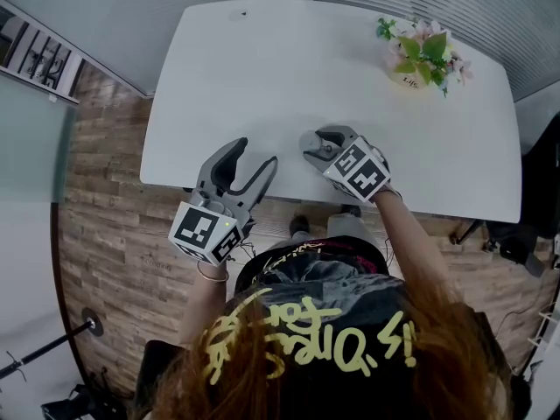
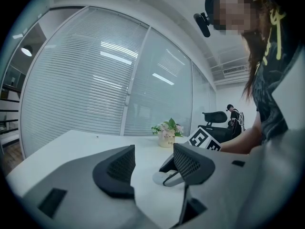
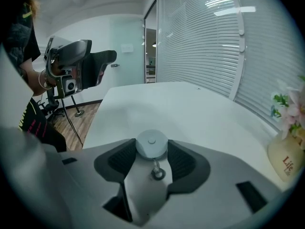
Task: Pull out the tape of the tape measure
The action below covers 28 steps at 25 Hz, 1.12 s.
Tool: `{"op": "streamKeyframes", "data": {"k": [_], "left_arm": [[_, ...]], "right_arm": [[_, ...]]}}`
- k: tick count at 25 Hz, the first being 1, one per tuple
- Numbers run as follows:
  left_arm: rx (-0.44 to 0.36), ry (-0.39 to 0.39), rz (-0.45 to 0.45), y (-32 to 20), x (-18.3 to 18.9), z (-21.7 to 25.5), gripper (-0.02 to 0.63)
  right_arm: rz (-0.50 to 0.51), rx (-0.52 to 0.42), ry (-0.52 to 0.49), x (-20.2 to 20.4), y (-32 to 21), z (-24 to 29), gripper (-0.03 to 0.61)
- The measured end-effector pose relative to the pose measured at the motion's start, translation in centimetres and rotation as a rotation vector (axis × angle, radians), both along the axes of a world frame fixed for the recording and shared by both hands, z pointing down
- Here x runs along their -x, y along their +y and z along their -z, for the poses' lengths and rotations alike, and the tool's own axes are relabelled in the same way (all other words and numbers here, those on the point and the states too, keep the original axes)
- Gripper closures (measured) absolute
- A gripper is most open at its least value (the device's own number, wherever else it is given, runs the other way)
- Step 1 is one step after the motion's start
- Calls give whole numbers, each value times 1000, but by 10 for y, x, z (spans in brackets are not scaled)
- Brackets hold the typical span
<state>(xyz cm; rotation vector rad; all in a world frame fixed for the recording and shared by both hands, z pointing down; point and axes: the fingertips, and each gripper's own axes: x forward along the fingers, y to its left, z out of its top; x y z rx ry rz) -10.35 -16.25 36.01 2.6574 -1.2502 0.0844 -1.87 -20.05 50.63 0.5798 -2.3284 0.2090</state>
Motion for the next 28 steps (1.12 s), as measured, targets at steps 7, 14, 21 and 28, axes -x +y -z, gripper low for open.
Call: {"op": "streamKeyframes", "data": {"k": [7, 14, 21, 28], "left_arm": [[7, -1, 2, -2, 3, -3, 370], [39, 6, -14, -1, 2, -9, 364], [74, 77, -24, -6, -1, -9, 364], [139, 180, -32, -20, -5, -12, 359]], "right_arm": [[-18, -19, -15, 0, 2, 3, 365], [-4, -137, -75, 11, 6, 41, 365], [39, -265, -99, 17, 12, 77, 365], [63, -360, -66, 17, 14, 98, 365]]}}
